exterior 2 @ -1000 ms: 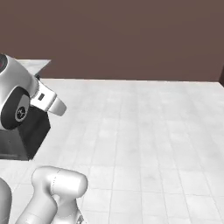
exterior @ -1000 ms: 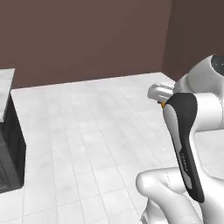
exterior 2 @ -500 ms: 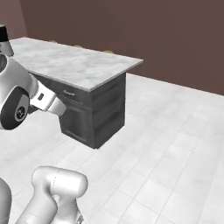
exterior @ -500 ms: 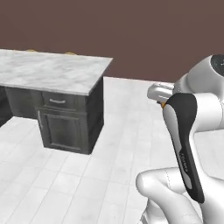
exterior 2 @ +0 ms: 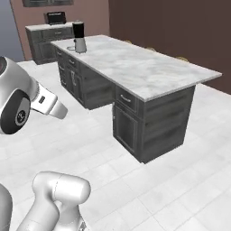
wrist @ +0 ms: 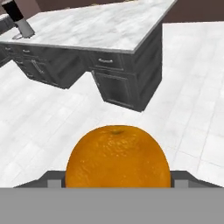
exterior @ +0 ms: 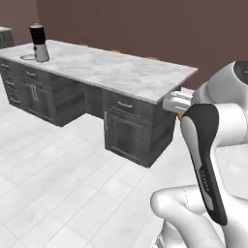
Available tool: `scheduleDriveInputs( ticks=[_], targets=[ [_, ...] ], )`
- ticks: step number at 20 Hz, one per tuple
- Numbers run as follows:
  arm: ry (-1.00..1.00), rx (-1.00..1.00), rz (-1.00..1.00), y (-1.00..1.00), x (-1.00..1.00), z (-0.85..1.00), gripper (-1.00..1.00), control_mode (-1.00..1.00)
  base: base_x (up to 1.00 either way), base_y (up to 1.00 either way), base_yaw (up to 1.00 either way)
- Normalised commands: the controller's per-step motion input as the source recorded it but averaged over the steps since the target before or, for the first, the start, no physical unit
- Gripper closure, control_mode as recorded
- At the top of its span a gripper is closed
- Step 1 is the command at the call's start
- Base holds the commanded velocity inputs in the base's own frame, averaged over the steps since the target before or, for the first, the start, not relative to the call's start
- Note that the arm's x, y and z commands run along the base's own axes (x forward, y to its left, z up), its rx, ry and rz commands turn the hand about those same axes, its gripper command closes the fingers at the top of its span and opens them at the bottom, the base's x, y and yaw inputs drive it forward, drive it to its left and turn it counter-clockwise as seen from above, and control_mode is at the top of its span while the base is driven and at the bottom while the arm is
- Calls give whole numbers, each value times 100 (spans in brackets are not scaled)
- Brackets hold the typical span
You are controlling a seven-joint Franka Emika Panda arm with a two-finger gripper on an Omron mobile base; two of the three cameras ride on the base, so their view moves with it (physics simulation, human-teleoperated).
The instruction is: Pick the two oranges from the fridge and place them on the plate next to the blender to make a fruit smoothie.
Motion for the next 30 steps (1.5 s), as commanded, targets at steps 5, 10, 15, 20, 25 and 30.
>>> scheduleDriveInputs(
  ticks=[5, 10, 15, 20, 25, 30],
  targets=[
    [0, 0, 0, 0, 0, 0, 100, 100, 76, 0, 45],
    [0, 0, 0, 0, 0, 0, 100, 100, 100, 4, 25],
    [0, 0, 0, 0, 0, 0, 100, 100, 100, 16, 7],
    [0, 0, 0, 0, 0, 0, 100, 100, 100, 42, 0],
    [0, 0, 0, 0, 0, 0, 100, 100, 100, 57, -11],
    [0, 0, 0, 0, 0, 0, 100, 100, 100, 63, -17]
  ],
)
